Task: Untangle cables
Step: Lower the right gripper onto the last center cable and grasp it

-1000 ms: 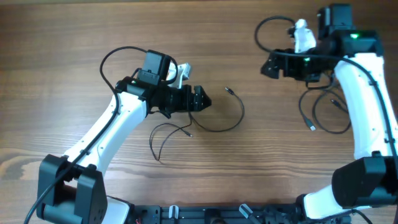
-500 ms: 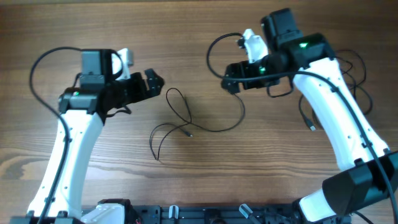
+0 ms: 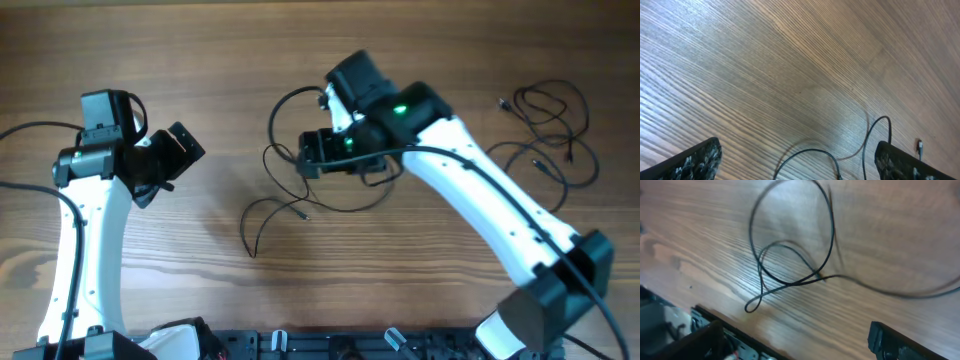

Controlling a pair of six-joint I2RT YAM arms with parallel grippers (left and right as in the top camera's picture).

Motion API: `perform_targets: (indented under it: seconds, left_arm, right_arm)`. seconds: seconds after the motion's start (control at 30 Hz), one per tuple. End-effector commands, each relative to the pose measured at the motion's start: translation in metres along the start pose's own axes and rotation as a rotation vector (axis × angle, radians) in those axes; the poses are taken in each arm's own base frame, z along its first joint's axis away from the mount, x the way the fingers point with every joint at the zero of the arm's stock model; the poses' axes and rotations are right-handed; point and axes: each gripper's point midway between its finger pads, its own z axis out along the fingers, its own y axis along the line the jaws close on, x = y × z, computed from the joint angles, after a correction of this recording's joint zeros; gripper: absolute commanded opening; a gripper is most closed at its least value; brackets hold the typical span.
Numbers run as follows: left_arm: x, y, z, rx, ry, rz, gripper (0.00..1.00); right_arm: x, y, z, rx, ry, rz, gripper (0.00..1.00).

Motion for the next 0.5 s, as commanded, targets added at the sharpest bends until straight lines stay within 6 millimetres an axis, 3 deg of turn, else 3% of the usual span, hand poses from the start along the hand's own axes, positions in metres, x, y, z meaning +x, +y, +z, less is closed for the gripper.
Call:
perform_targets:
  seconds: [0.0,0.17,0.47]
  left_arm:
    - [-0.002,0.005,0.001,-0.024,-0.004,-0.026,1.0]
    - [-0.002,0.005,0.001,-0.025,-0.003,-0.026,1.0]
    - [-0.001,0.005,0.001,-0.026,0.0,-0.026,1.0]
  right_arm:
    - [0.008,-0.001,0.042,0.067,0.066,0.17,0.94]
    - [0.019,0.007,0.081,0.086,0.131,0.012,0.94]
    - [0.043,-0.004,0.129,0.166,0.245,0.1,0.92]
